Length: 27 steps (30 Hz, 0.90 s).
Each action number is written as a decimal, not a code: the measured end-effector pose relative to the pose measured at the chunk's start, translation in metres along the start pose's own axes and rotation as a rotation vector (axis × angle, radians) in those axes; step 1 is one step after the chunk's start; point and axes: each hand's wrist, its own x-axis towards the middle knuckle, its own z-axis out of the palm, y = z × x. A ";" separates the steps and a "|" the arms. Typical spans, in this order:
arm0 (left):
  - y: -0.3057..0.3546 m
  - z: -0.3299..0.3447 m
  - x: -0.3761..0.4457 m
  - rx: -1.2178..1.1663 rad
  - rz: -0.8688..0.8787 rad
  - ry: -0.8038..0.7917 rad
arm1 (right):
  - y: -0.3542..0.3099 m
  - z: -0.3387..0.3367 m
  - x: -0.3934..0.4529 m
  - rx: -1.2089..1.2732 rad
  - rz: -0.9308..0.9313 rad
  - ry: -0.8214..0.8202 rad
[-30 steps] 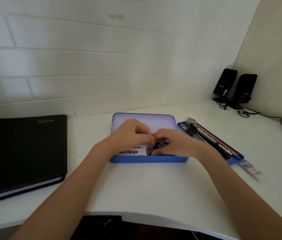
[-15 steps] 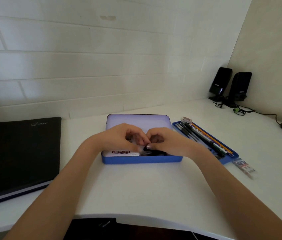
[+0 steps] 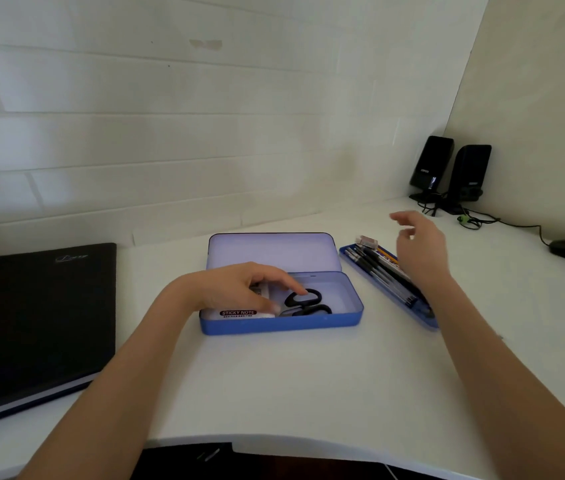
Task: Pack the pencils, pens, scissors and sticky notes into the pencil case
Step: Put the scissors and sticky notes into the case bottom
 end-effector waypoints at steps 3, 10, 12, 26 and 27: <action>0.000 0.000 0.001 0.028 0.006 -0.013 | 0.019 -0.026 0.002 -0.166 0.136 -0.099; 0.004 0.005 0.000 0.020 0.044 -0.035 | 0.046 -0.065 -0.050 -0.172 0.183 -0.112; 0.005 0.007 -0.003 0.013 0.066 -0.029 | 0.054 -0.070 -0.062 -0.207 0.216 -0.130; 0.026 0.038 -0.020 -0.032 0.077 -0.035 | 0.000 -0.084 -0.133 0.140 0.093 -0.048; 0.027 0.039 -0.021 -0.023 0.061 -0.026 | -0.013 -0.081 -0.135 0.214 0.057 -0.101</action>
